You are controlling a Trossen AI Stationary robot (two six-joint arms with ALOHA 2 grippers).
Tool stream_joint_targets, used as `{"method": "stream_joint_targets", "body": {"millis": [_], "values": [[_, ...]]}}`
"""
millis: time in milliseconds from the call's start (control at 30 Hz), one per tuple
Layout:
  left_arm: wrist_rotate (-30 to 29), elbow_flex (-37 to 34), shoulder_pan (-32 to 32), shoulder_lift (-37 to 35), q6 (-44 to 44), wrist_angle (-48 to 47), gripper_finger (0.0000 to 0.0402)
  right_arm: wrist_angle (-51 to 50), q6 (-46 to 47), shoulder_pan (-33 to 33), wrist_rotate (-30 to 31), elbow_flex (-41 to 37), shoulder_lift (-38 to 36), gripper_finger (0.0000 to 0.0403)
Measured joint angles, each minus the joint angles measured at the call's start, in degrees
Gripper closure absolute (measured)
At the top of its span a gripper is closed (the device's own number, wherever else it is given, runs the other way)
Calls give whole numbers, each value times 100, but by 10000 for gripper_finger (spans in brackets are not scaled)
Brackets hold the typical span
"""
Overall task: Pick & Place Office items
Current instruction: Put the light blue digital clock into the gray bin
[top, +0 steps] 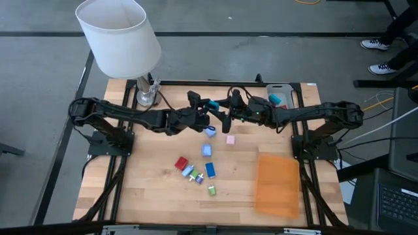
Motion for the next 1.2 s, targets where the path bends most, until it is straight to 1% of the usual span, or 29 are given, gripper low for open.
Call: {"method": "stream_joint_targets", "body": {"millis": [133,267,400,533,733,800,967,1067,1133,1200], "values": [[-113,1,9,1,71,2,251,-13,0,-15,-28,-7,0,179],[-54,1,30,1,0,3,251,-13,0,-38,-42,-11,0,178],[-79,1,26,1,6,4,251,-9,0,-42,21,-11,0,188],[-86,1,28,1,41,4,251,-9,-68,-42,166,-14,0,221],[-150,5,28,1,87,13,251,-9,-81,-51,303,-17,0,308],[-176,6,26,0,111,26,251,-2,-12,-59,308,-17,0,328],[-147,6,24,-4,104,20,251,-11,-24,-61,304,-20,0,330],[-167,6,24,-4,110,54,251,-37,-102,-59,301,-20,0,323],[-347,6,16,2,233,182,231,-28,-178,-99,266,-16,0,324],[-528,6,15,-3,366,270,192,-48,-361,-144,227,-9,-7,332]]}}
